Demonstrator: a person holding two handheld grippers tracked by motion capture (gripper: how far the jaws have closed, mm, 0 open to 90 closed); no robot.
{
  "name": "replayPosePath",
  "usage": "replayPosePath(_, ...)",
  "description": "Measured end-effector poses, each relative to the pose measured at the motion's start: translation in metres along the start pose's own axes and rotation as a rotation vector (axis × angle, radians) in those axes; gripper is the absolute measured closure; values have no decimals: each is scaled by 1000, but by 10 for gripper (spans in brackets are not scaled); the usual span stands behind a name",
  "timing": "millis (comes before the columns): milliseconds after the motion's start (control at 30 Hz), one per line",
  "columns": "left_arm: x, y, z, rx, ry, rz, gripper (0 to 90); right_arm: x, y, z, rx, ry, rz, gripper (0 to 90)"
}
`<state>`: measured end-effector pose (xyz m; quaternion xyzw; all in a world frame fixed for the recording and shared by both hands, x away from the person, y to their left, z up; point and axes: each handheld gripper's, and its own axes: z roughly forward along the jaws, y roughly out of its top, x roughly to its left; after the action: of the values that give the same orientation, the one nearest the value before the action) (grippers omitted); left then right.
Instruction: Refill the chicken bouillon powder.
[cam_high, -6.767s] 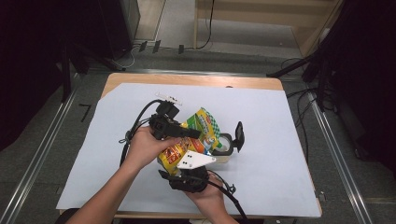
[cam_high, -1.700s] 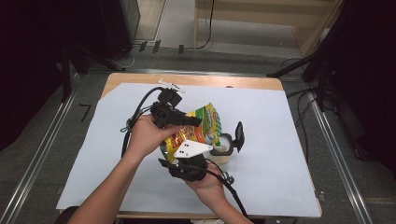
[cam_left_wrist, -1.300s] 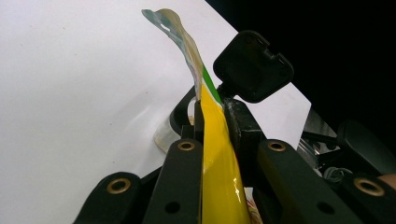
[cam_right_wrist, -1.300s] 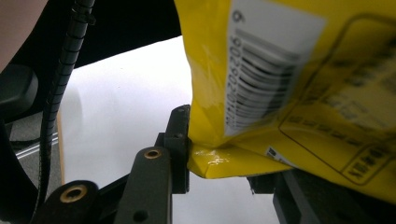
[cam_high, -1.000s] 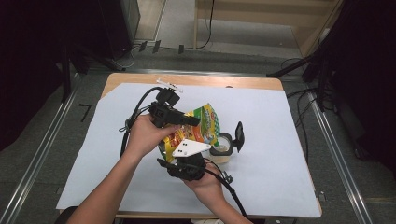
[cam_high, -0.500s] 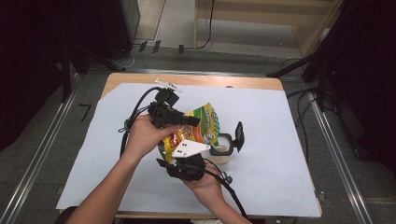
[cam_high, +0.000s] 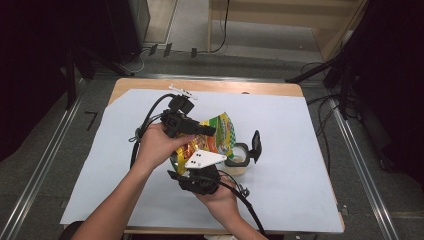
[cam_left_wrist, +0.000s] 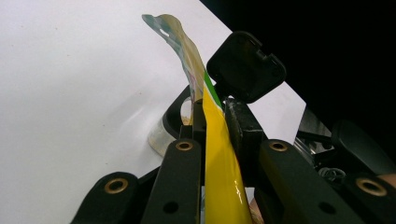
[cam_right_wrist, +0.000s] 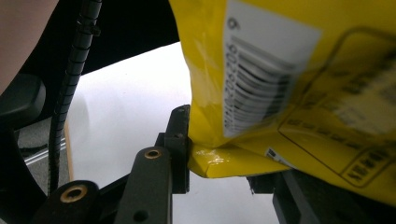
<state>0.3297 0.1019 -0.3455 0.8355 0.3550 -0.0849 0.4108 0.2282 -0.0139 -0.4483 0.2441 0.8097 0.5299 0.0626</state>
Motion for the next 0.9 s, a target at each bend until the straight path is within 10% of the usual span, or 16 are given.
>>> replayPosePath(900, -5, 2, 1, 7, 3, 15, 827, 1, -1, -2, -17, 5, 25, 683)
